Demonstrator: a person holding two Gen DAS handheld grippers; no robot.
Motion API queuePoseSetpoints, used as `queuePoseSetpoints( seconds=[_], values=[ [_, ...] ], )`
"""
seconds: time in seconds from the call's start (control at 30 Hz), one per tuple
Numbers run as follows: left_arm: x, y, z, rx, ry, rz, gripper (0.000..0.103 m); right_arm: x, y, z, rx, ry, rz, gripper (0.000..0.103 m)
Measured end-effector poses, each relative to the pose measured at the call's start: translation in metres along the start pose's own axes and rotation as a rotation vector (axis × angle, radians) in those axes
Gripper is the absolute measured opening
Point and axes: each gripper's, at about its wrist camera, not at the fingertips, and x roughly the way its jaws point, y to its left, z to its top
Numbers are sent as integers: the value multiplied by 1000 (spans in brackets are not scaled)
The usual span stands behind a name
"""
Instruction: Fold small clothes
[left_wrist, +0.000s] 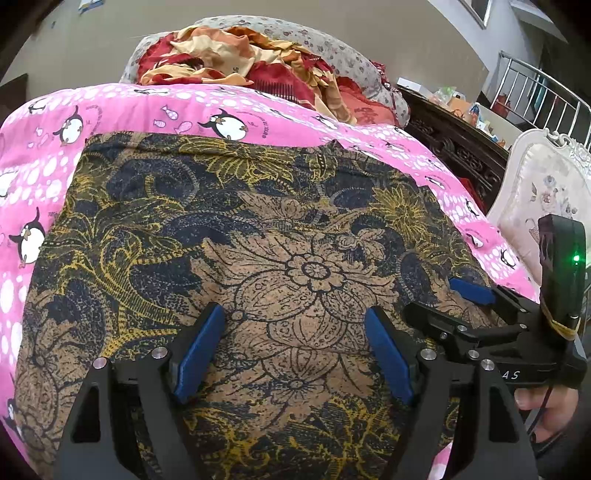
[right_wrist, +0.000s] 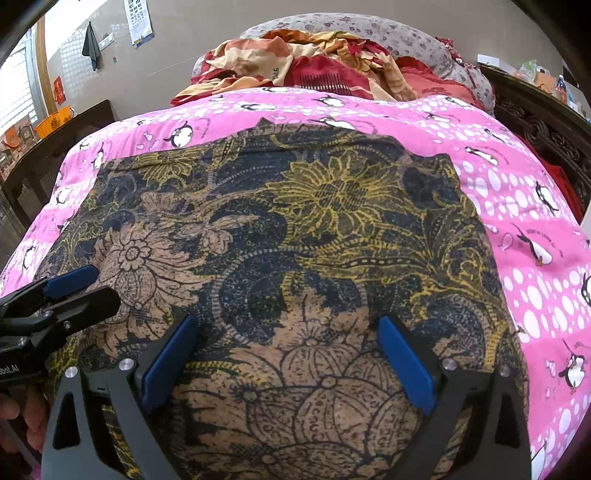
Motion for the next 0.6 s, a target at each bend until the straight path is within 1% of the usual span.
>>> queuePoseSetpoints(
  seconds=[0.33,0.6],
  values=[
    [0,0,0,-1,0,-1,60,0,-1,0,0,-1,-1,101],
    [-1,4,0,-21,-2,-25,60,2,2,1,4,3,14,103]
  ],
)
